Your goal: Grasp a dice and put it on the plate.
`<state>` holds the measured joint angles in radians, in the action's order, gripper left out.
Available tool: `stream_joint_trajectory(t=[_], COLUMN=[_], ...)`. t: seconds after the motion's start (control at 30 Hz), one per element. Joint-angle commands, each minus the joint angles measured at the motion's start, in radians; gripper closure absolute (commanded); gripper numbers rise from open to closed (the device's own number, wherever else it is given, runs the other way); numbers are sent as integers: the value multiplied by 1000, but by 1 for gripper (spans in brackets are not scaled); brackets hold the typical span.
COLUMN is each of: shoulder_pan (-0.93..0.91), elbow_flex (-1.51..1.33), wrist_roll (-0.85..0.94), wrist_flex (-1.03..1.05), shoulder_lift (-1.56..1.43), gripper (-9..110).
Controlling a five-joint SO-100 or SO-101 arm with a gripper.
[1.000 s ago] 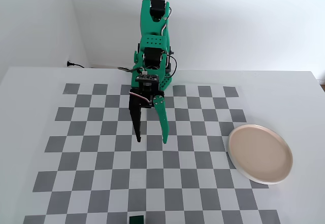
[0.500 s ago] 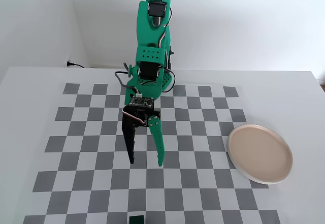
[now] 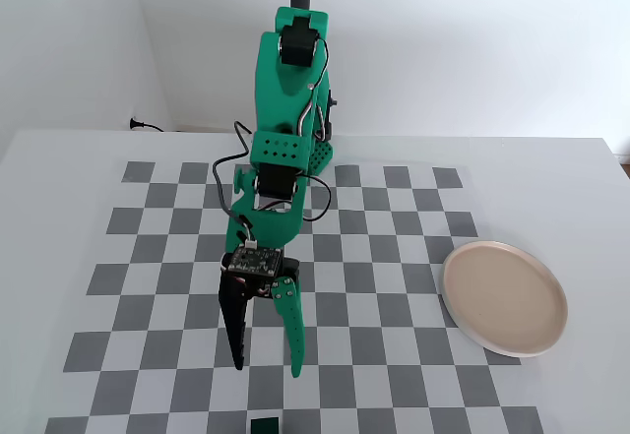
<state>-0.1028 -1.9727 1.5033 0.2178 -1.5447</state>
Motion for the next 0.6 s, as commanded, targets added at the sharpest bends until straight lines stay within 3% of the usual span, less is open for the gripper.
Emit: stream_joint_trajectory(t=[0.0, 0.57], shoulder_pan=[-3, 18], elbow_flex=[176, 456], wrist_roll=[15, 40], wrist_flex=[-20, 0], shoulder_lift=[46, 373], gripper=[79, 80])
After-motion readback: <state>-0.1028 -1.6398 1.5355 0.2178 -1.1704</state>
